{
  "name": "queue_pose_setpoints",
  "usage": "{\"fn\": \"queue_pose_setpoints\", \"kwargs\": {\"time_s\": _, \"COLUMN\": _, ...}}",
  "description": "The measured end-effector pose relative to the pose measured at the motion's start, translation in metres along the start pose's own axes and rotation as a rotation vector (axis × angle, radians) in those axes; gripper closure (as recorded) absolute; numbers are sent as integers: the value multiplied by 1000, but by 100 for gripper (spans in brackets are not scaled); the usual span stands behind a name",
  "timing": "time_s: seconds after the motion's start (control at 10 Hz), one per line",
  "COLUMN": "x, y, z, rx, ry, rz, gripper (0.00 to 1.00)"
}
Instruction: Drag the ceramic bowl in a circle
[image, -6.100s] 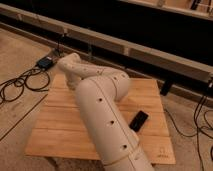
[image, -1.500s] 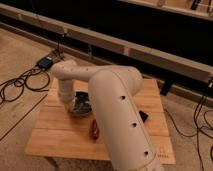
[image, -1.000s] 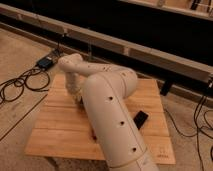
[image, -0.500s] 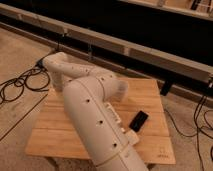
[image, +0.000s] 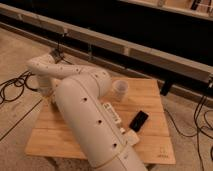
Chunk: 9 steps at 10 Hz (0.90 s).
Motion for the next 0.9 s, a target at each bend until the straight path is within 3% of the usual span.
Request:
{"fn": "queue_pose_setpoints", "kwargs": {"time_s": 0.2, "x": 25, "y": 17, "z": 6, "rx": -44, "ry": 27, "rz": 28, "gripper": 100}}
{"fn": "queue_pose_setpoints", "kwargs": {"time_s": 0.4, "x": 55, "y": 17, "z": 10, "rx": -84, "ry": 46, "rz": 107, "gripper": 100}}
{"fn": "queue_pose_setpoints", "kwargs": {"time_s": 0.7, "x": 85, "y": -15, "z": 7, "rx": -96, "ry": 33, "rz": 246, "gripper": 100}}
{"fn": "queue_pose_setpoints", "kwargs": {"time_s": 0.9, "x": 91, "y": -25, "z": 5, "rx": -95, "ry": 28, "rz": 276, "gripper": 99}}
